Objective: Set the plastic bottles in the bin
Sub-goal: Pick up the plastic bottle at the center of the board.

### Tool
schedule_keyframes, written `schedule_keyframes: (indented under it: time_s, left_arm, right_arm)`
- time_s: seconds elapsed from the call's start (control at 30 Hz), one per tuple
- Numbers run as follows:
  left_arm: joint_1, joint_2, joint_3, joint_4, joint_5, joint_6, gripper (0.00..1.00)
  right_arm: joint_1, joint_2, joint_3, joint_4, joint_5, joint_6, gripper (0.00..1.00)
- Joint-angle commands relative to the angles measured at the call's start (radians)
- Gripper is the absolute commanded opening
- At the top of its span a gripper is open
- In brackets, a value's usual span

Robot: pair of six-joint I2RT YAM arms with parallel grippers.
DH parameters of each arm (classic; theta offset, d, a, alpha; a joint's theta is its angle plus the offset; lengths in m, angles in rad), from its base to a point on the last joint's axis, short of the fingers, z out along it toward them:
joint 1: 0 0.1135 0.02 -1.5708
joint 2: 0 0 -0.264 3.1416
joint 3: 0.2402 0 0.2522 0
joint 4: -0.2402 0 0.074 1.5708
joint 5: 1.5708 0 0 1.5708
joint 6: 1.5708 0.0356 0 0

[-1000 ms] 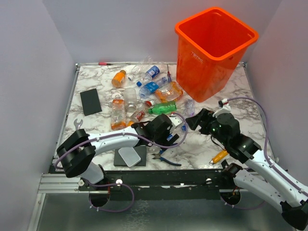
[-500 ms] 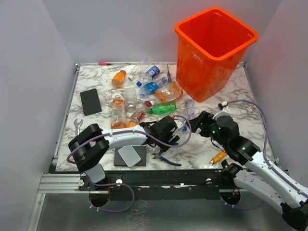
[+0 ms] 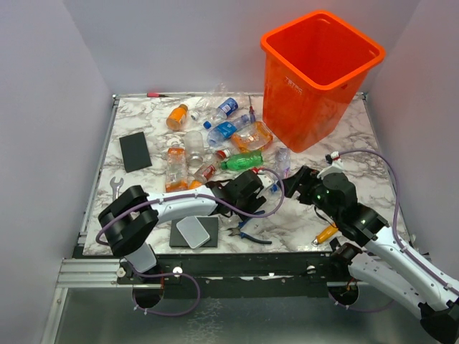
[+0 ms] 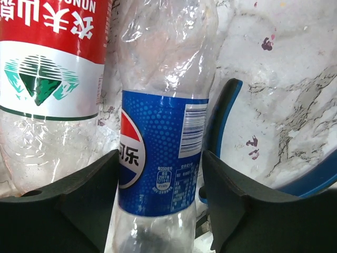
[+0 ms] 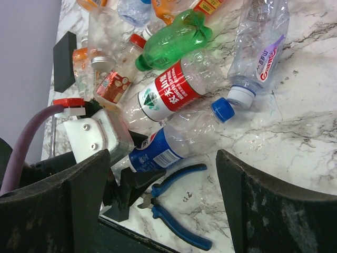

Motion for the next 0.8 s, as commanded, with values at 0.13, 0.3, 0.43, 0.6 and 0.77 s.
schedule_keyframes:
  time_s: [0.13,0.3,0.43,0.6,0.77]
  left_arm:
    - [-0.002,-0.053,-0.01,0.019,-0.025,0.002,0.53]
    - [-0.003,-0.142,-0.04,0.06,-0.026,0.003,0.38]
    - [-0.002,-0.182,-0.049,0.072,-0.01,0.008,0.33]
    - [-0.001,-0.334,-0.111,0.189,-0.023,-0.01,0.31]
    - [0.015,-0.554,-0.255,0.45,0.097,-0.062,0.33]
  right_arm:
    - [0.007,0.015,0.007,0.025,-0.018,-0.014,0.85]
    - [0.007,0.017,0.041,0.012,-0.017,-0.028,0.85]
    - [0.007,0.018,0.081,-0.019,0.005,-0.043,0.84]
    - [0.007,-0.01,0.108,-0.011,-0.005,-0.022,0.85]
    - [0.008,-0.068,0.068,0.189,-0.094,0.041,0.85]
